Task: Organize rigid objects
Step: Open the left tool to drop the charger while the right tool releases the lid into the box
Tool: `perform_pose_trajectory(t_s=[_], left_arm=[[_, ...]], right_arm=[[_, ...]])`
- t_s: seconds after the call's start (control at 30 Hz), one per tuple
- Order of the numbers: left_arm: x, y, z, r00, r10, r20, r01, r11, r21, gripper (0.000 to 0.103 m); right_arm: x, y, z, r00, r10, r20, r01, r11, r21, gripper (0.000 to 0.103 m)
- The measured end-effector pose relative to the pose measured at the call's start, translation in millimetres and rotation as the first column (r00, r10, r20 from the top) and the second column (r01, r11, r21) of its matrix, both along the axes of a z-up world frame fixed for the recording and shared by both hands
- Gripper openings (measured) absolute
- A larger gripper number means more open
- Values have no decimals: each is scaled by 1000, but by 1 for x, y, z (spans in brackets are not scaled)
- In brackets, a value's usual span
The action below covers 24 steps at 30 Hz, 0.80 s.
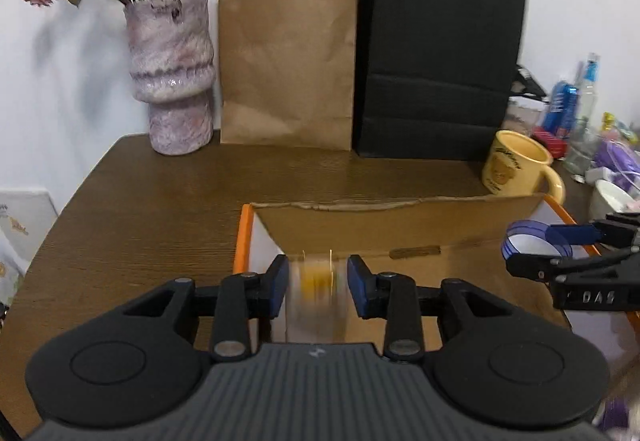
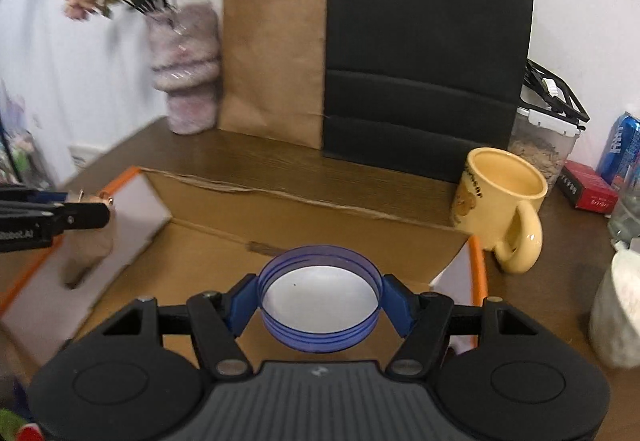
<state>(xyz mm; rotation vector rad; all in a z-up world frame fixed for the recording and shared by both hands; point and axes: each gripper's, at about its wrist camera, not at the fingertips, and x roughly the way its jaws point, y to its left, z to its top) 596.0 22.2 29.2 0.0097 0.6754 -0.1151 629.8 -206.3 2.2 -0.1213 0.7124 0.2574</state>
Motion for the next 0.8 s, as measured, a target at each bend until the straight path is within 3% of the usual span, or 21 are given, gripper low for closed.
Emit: perform_pose_trajectory(t_s=[0.1,0.23,0.43,0.63,0.8], left_arm=[[16,-15,-1,998,-57,-1,57,996,61,56],[32,-19,-6,999,-33,-34,36,997,69,56],[23,-16,1,999,-13,-33,16,997,79,62],[-16,-11,32,1000,-11,7,11,995,96,75],[-74,-6,60,995,-17,98,9,996,90,88]], right_arm=[[18,-6,-9,999,-31,-24,30,998,-55,70],[23,-16,-12,998,-43,-39,41,998,-36,72],[13,-16,4,999,-34,-10,33,998,-57,76],[-22,-27,34,999,-20,25,19,999,29,85],[-70,-31,53,997,-10,83,7,1000,29,87]])
